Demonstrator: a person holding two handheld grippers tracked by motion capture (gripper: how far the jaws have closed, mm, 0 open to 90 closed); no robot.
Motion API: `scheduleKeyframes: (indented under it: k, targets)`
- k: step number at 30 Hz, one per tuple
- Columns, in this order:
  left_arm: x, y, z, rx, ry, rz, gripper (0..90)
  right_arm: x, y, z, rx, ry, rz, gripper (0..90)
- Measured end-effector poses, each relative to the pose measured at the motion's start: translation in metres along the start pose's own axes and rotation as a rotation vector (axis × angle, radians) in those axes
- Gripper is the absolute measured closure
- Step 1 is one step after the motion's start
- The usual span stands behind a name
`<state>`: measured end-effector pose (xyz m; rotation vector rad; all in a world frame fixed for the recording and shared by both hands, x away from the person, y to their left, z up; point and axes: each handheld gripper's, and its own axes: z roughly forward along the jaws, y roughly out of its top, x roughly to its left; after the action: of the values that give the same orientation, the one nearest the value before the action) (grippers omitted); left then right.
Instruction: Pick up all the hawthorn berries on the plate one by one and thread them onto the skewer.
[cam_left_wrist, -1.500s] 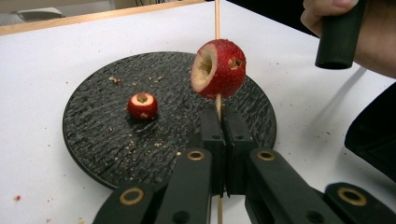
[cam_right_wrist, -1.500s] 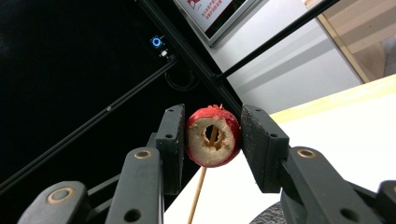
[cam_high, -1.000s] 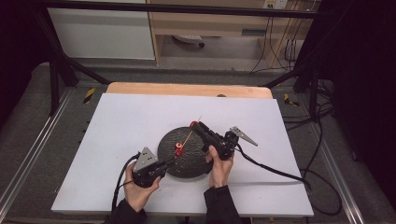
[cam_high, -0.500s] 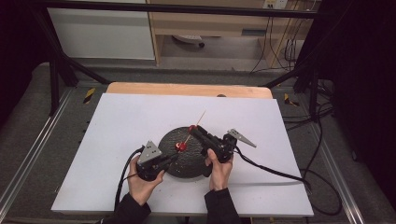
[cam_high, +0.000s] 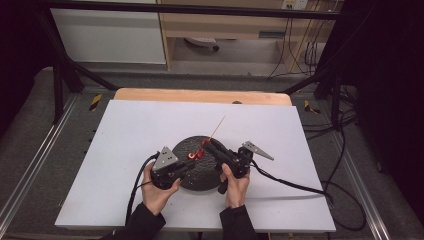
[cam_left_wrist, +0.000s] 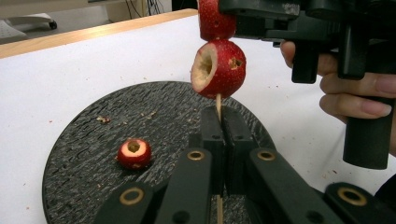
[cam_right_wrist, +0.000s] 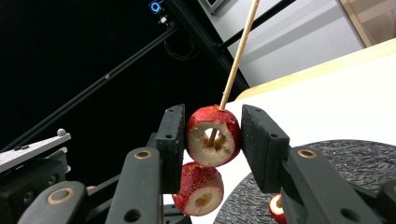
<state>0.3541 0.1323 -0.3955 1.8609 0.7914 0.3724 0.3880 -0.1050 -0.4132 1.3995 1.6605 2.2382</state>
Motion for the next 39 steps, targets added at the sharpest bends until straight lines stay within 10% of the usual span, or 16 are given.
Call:
scheduleKeyframes:
  k: [11,22,39]
  targets:
    - [0.018,-0.013,-0.022,0.018,0.028,-0.006,88.2,-0.004,0.013,-0.019,0.065,-0.042,-0.095,39.0]
    - [0.046,-0.036,-0.059,0.053,0.078,-0.03,88.2,-0.016,0.018,-0.023,0.294,-0.138,-0.204,8.9]
    - [0.069,-0.063,-0.085,0.089,0.084,-0.074,88.2,-0.011,0.019,-0.005,0.595,-0.239,-0.406,2.1]
